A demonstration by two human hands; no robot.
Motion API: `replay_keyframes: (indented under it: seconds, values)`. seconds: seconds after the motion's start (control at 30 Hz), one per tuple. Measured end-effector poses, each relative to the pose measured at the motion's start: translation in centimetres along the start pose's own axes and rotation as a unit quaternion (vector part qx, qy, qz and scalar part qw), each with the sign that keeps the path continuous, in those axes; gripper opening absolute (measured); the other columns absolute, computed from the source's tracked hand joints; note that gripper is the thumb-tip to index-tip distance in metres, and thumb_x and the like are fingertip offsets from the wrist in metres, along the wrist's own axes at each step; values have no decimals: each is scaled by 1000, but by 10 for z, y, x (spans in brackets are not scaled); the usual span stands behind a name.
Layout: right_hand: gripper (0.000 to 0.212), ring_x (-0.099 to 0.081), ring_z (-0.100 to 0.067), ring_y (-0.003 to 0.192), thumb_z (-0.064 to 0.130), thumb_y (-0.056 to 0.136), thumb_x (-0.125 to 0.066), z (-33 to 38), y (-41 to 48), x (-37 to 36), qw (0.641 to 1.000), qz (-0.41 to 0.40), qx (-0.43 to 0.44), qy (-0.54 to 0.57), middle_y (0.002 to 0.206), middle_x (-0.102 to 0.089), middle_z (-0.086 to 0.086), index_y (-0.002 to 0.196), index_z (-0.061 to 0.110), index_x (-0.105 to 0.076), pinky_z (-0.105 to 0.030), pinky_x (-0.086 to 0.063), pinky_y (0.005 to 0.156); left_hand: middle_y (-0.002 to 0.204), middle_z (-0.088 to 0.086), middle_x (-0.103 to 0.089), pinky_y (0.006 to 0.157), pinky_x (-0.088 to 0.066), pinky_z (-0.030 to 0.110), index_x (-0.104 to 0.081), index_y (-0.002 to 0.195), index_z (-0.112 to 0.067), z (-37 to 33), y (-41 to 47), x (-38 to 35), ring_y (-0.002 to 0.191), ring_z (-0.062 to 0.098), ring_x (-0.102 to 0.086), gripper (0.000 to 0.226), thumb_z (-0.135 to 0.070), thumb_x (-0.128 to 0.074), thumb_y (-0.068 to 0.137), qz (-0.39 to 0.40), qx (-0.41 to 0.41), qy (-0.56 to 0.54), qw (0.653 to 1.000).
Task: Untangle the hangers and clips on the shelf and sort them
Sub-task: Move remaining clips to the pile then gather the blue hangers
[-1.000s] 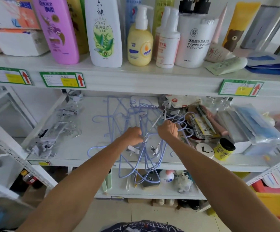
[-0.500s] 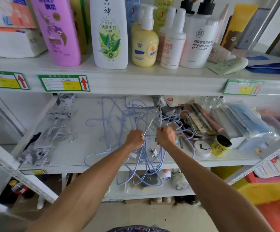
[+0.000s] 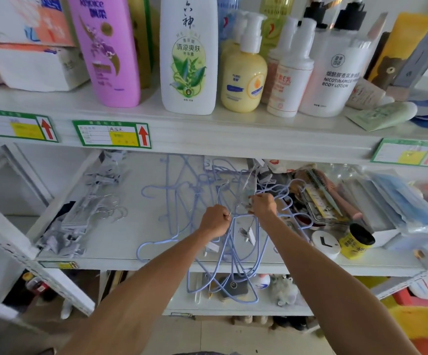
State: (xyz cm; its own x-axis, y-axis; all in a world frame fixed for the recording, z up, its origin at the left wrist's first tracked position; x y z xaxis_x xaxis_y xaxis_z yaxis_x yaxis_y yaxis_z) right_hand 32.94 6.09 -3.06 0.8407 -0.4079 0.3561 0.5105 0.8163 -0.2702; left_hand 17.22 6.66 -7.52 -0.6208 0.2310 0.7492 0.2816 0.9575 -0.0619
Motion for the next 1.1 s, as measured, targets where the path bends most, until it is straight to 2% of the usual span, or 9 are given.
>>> replay_keyframes:
  seconds: [0.2, 0.33, 0.4, 0.5, 0.67, 0.8, 0.97, 1.03, 1.1]
  values:
    - [9, -70, -23, 75, 16, 92, -58, -3, 17, 7, 996, 38, -49, -61, 88, -68, -8, 90, 9, -63, -30, -59, 65, 72, 22, -68, 67, -57, 40, -34, 50, -13, 2, 7, -2, 86, 30, -72, 37, -2, -47, 83, -8, -3, -9, 1000]
    - [22, -49, -16, 46, 20, 91, -53, 5, 21, 15, 970, 106, -36, -214, 57, -52, -3, 69, 14, -54, -22, -43, 46, 66, 5, -57, 68, -56, 41, -53, 61, -17, 2, 9, -2, 80, 29, -72, 24, -10, -54, 85, 4, 20, -15, 1000]
    - [25, -49, -17, 38, 16, 89, -51, 5, 25, 18, 954, 127, -53, -268, 48, -52, -5, 66, 10, -56, -20, -44, 44, 65, 7, -62, 65, -55, 39, -59, 64, -14, -1, 9, -2, 74, 26, -71, 20, -12, -57, 84, 9, 26, -27, 999]
    - [23, -60, -19, 44, 18, 91, -55, 14, 23, 22, 927, 149, 7, -345, 56, -63, -8, 74, 5, -62, -24, -53, 48, 73, 10, -71, 65, -53, 33, -70, 75, -2, -1, 9, -1, 72, 21, -69, 20, -15, -63, 89, 12, 36, -58, 998]
    - [13, -58, -16, 60, 19, 86, -62, 10, 14, 33, 891, 109, 72, -435, 74, -60, -4, 79, 11, -55, -21, -36, 44, 83, 8, -74, 73, -54, 28, -75, 86, -7, -1, 13, 4, 77, 19, -70, 16, -21, -68, 90, 55, 61, -87, 993]
    - [13, -66, -24, 69, 15, 85, -58, 2, 19, 23, 925, 41, 120, -359, 75, -67, -8, 81, 4, -64, -29, -50, 48, 81, 4, -74, 77, -57, 31, -78, 88, -11, -9, 15, 15, 83, 19, -71, 8, -12, -70, 85, 133, 37, -63, 988]
    - [33, -59, -10, 51, 37, 94, -62, -6, 14, -4, 940, 169, 21, -296, 69, -71, 0, 91, 5, -70, -17, -42, 35, 75, 1, -71, 60, -52, 21, -75, 110, -13, -11, 13, 36, 63, 11, -63, 32, 2, -56, 89, 204, 11, -25, 979]
    - [30, -57, -5, 49, 32, 95, -61, -6, 11, -12, 953, 165, -5, -254, 66, -64, 6, 110, 7, -69, -13, -39, 33, 77, 1, -73, 61, -51, 16, -77, 106, -13, -6, 9, 47, 64, 9, -65, 35, 4, -53, 87, 184, 11, -9, 983]
    - [31, -53, -1, 38, 27, 95, -63, -5, 17, -18, 968, 121, -42, -216, 62, -63, 9, 119, 7, -63, -16, -38, 33, 91, 8, -76, 69, -49, 10, -78, 102, -10, 6, 6, 57, 84, 17, -70, 31, 2, -56, 84, 122, 14, 34, 992]
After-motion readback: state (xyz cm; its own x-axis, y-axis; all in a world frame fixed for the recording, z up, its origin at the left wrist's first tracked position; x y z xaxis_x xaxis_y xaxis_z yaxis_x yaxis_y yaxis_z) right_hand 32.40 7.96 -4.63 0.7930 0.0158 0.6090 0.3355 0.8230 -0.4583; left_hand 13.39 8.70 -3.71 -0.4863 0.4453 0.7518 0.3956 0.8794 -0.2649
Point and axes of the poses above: each hand's wrist, its own y-axis towards the middle knuckle, its own x-axis out of the back of the hand, z = x × y, the point moved 1 cm from there along y, towards the middle knuckle
